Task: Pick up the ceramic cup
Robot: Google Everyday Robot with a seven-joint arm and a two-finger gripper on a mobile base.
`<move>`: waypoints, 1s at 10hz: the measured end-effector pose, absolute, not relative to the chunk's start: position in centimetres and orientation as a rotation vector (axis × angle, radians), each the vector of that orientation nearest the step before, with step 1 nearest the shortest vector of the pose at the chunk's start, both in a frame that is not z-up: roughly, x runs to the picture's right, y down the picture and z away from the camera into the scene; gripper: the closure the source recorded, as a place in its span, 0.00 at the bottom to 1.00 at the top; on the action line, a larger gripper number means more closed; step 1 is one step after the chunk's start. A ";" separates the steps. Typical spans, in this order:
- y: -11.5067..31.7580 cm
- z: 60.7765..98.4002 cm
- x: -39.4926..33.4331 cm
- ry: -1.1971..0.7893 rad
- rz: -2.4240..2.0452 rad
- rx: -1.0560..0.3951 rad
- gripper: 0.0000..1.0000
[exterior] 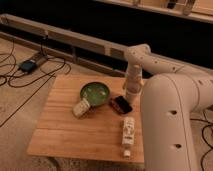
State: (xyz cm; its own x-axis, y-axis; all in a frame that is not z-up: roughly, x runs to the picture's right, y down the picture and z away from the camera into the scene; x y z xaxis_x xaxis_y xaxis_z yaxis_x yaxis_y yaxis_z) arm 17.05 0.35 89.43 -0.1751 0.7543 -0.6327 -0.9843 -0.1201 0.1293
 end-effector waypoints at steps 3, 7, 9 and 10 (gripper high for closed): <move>0.2 90.1 15.5 0.626 1.611 -0.480 0.97; -0.8 91.2 12.9 0.619 1.583 -0.482 0.97; -2.2 90.1 12.1 0.618 1.580 -0.483 0.97; -2.6 89.4 12.0 0.612 1.584 -0.493 0.97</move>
State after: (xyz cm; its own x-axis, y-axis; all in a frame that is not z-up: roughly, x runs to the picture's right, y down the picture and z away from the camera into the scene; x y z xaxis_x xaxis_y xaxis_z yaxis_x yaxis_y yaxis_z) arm 11.96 -2.65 89.45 -0.1032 0.7629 -0.6383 -0.9938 -0.0527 0.0977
